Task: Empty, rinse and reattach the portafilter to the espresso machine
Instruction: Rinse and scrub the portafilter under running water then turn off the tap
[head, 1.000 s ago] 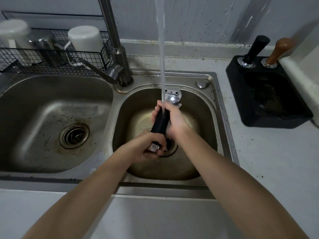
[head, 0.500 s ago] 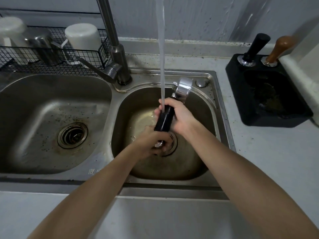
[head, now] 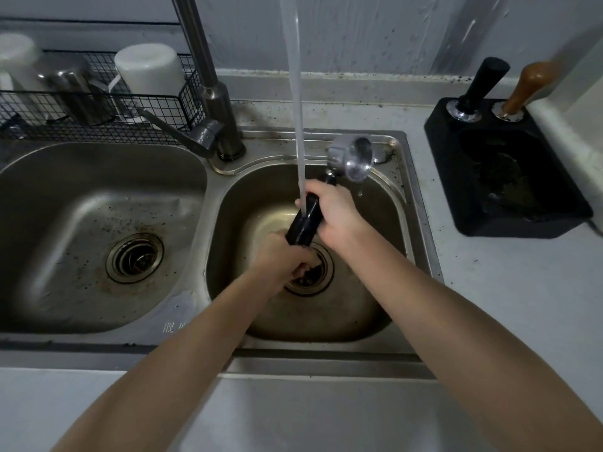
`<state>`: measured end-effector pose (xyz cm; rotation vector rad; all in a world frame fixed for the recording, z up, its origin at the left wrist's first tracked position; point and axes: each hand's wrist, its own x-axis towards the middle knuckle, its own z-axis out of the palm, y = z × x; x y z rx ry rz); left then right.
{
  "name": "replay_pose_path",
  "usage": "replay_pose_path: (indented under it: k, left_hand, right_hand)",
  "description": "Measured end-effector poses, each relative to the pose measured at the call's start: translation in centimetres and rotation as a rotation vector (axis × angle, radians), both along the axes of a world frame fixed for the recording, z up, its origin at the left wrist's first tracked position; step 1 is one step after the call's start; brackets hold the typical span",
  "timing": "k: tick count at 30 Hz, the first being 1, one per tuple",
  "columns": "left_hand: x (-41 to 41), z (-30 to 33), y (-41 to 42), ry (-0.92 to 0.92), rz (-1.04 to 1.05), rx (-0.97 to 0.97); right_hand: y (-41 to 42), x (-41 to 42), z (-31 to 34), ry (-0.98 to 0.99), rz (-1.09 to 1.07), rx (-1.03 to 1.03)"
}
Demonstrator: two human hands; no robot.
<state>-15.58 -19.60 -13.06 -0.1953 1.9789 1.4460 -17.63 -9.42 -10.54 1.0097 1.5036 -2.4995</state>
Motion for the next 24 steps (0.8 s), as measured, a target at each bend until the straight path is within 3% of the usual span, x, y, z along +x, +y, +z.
replay_pose_path:
  k: [2,7,11,15,18,24]
  left_hand:
    - [-0.5,-0.3,-0.1,-0.267,0.068,0.153]
    - [0.5,-1.0,-1.0,-0.235,-0.032,0.052]
    - [1.1,-0.7,-2.3,-0.173,-0.202,-0.008]
    - [1.4,0.1,-2.6,-0.077,-0.208,-0.01]
    - [1.6,0.4,-2.2,-0.221,-0.12,0.183]
    - [2.5,-0.1,-2.6,-0.491,-0.026,0.383]
  right_hand:
    - [-0.7,0.4,-0.3,-0.003,0.069,0.117]
    - [-1.7,0.7,-0.9,0.045,0.168,0.193]
    - [-1.6,0.7,-2.1,0.002,0.077,0.082]
    - [-2.0,1.0,-3.4,-0.046,-0.033,-0.085]
    - [-1.9,1.4,-3.3,-0.059,-0.009,-0.262]
    - [-0.1,2.1,-2.8,0.012,0.065,-0.459]
